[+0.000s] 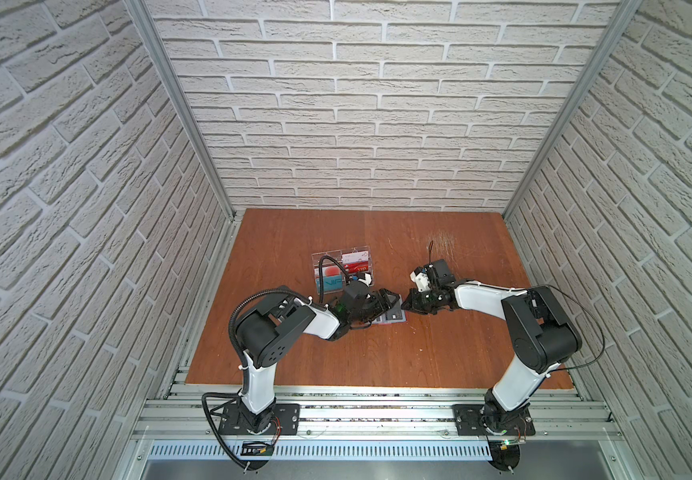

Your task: Take the credit cards out of the card holder

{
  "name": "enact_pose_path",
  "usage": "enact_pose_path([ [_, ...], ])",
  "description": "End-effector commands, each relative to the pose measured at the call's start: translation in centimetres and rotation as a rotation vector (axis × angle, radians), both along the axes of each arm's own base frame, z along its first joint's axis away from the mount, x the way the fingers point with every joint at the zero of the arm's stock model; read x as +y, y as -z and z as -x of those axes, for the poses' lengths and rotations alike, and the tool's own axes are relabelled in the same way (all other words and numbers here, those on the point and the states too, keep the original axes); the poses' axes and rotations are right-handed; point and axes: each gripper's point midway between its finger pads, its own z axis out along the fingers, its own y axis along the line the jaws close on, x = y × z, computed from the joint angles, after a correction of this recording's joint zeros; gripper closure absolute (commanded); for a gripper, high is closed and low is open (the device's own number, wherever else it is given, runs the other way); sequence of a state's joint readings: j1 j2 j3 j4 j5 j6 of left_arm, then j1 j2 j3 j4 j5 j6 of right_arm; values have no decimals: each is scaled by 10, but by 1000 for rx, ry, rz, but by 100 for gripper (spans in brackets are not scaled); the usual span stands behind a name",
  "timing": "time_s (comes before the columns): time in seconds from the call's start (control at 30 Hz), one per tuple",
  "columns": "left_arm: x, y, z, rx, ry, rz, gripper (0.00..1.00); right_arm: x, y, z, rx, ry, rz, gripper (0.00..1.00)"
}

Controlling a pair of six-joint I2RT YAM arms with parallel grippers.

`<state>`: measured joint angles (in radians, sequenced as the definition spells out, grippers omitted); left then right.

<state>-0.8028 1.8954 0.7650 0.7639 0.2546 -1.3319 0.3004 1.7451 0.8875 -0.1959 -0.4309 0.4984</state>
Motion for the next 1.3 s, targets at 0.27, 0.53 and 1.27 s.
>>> enact_pose_path([
  [0.27,-29,-18,25,-93,170,68,46,25,-2,4,6,-53,-95,83],
  [0.53,-23,-12,28,-107,183,39,64,24,-3,3,1,-54,-93,83],
  [1.27,-6,-6,30,-127,178,30,85,24,1,4,13,-54,-90,83],
])
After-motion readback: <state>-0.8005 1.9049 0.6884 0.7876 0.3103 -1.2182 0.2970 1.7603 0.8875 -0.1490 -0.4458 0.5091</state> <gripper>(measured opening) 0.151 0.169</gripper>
